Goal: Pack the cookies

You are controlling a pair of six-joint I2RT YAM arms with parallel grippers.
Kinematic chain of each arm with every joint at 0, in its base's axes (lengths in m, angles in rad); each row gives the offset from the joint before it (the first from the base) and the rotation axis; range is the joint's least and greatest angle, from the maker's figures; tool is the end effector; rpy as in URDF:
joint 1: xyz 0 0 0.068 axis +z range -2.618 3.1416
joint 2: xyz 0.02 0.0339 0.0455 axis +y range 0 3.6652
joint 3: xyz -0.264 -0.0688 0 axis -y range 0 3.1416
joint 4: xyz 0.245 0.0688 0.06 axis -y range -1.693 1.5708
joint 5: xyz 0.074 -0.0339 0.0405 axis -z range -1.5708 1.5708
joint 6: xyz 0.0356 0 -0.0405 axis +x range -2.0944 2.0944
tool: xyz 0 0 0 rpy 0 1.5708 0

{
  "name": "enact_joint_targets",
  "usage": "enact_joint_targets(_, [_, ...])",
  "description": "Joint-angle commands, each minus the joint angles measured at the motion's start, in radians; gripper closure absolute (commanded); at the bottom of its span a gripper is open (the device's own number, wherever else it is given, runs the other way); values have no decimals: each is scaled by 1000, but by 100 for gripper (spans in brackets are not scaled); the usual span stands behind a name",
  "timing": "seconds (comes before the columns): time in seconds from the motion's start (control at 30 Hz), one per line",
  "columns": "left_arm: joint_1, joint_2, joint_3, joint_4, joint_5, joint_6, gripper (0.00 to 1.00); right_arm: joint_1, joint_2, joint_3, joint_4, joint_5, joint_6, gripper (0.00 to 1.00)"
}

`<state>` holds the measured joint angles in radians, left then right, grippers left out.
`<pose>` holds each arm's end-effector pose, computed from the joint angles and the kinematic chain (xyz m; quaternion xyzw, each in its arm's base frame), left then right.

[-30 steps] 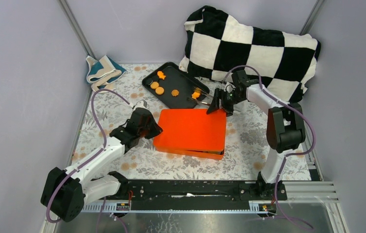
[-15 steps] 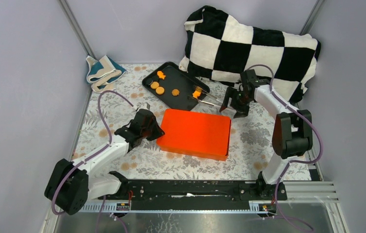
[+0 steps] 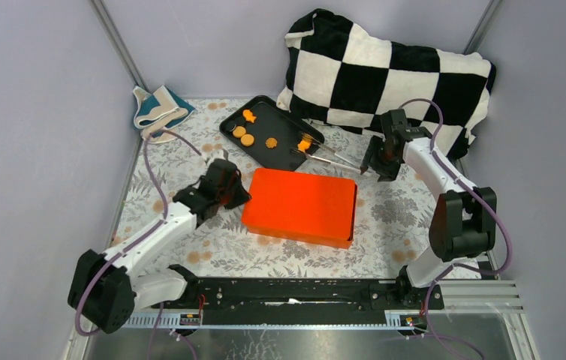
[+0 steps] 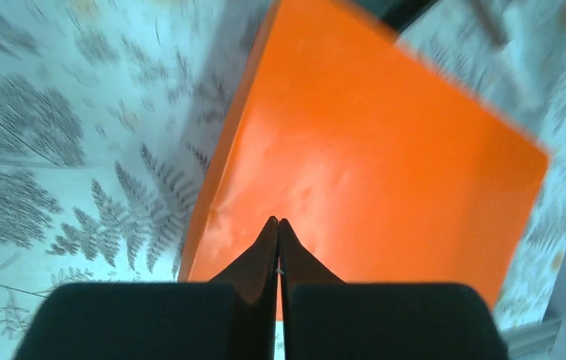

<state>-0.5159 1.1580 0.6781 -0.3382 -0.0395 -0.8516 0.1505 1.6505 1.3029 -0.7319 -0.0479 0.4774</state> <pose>0.2043 -0.1142 0.2155 -0.1625 0.9156 -0.2179 0.2965 0.3394 0.0532 0.2530 0.1520 0.9577 0.0972 0.2241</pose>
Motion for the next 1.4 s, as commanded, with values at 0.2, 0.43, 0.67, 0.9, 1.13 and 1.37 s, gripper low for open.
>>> enact_joint_targets(0.2, [118, 59, 347, -451, -444, 3, 100, 4, -137, -184, -24, 121, 34, 80])
enact_joint_targets(0.43, [171, 242, 157, -263, -309, -32, 100, 5, -157, -362, 73, -22, 55, 89])
enact_joint_targets(0.67, [132, 284, 97, -95, -167, -26, 100, 28, -111, -455, 180, -178, 59, 97])
enact_joint_targets(0.9, [53, 311, 143, 27, -133, 22, 100, 157, -5, -388, 316, -321, 90, 97])
enact_joint_targets(1.13, [42, 300, 115, 21, -25, 16, 100, 297, 141, -184, 323, -400, 87, 97])
enact_joint_targets(1.37, [28, 219, 53, -33, -45, 6, 100, 302, 141, -102, 197, -173, 65, 100])
